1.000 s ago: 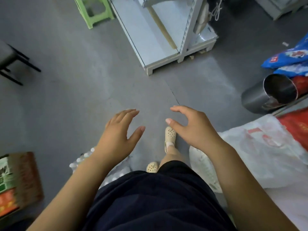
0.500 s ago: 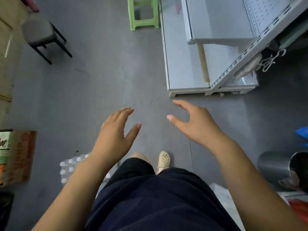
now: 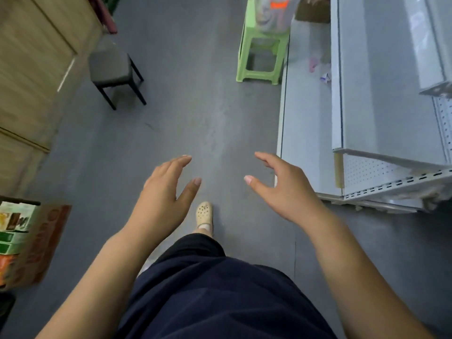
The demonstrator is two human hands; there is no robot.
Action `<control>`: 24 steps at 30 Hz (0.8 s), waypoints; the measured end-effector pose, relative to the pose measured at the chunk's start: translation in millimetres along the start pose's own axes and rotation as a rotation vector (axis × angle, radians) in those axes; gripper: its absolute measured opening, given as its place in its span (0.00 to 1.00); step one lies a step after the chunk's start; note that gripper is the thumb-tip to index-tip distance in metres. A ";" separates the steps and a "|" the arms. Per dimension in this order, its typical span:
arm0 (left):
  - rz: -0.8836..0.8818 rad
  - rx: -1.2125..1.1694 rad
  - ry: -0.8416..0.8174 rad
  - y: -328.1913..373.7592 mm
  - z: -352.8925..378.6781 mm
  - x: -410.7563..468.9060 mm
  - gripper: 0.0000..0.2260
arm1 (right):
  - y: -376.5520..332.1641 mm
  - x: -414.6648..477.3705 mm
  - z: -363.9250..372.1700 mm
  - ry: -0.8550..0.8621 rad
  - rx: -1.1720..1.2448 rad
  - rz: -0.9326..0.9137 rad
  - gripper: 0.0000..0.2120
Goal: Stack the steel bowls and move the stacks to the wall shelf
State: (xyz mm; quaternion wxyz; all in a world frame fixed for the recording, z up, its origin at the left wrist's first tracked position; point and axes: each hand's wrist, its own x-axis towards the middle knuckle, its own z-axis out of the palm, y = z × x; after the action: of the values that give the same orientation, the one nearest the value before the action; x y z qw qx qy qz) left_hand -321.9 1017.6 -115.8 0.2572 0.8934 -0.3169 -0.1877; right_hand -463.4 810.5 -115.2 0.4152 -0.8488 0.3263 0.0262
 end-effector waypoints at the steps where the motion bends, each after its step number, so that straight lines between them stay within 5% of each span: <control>1: 0.024 0.026 0.001 -2.6 -14.0 24.3 0.24 | -12.2 19.4 -4.4 0.012 0.018 0.005 0.29; 9: 0.314 0.155 -0.035 25.3 -84.8 202.2 0.24 | -70.4 143.3 -61.7 0.238 0.065 0.066 0.29; 24: 0.487 0.060 0.022 150.3 -86.3 450.1 0.25 | -55.2 320.0 -208.8 0.509 0.120 0.087 0.26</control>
State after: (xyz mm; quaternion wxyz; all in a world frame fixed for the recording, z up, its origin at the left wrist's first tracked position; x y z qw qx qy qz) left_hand -21.5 648.4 -37.7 0.2716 0.7998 -0.5257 -0.1011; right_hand -227.5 513.9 -41.6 0.3681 -0.7870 0.4574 -0.1897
